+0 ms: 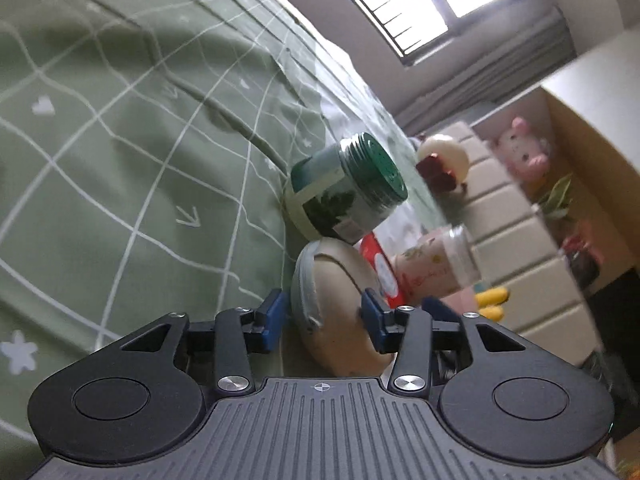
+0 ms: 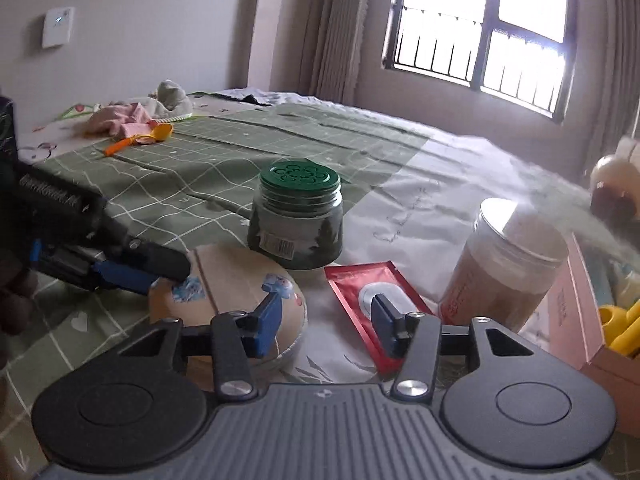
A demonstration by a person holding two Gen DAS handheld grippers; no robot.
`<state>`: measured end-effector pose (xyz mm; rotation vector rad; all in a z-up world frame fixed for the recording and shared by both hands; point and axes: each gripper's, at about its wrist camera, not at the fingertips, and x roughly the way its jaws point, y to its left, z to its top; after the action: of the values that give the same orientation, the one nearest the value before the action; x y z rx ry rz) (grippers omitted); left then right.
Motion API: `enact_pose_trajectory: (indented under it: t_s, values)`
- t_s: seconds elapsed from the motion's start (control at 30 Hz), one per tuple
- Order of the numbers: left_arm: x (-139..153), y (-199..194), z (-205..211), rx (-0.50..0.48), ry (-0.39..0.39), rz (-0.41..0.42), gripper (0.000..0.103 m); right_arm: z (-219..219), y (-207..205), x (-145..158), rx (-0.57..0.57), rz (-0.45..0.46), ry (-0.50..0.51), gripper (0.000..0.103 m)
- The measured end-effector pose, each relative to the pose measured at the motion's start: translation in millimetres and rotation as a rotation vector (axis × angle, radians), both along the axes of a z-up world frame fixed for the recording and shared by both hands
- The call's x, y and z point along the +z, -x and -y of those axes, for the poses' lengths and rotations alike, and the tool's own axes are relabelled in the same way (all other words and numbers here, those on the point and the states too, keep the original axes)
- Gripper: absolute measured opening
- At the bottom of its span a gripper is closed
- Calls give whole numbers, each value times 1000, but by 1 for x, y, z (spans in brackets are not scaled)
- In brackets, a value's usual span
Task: Organize soft objects
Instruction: 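Pass the beige puff from the right gripper into the left gripper, then grasp the red sachet packet with the right gripper while the left holds the puff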
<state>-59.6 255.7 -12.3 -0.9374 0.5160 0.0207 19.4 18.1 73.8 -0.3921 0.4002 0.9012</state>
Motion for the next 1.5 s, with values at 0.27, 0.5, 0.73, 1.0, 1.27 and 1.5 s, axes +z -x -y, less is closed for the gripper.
enact_pose_trajectory:
  t_s: [0.27, 0.5, 0.73, 1.0, 1.27, 1.5]
  values:
    - [-2, -31, 4, 12, 20, 12, 52, 6, -2, -2, 6, -32, -15, 48]
    - [-3, -29, 11, -12, 75, 28, 48, 21, -5, 7, 21, -59, -19, 48]
    - [11, 10, 12, 22, 11, 64, 45, 38, -65, 3, -160, -217, -7, 58]
    - [47, 52, 4, 186, -288, 40, 45, 7, -44, -1, 99, -340, -21, 60]
    - [54, 47, 14, 187, -410, -10, 46, -33, -10, -6, 71, 157, 272, 66]
    - [53, 48, 23, 180, -471, -7, 46, -90, -69, 3, 137, 3, 553, 66]
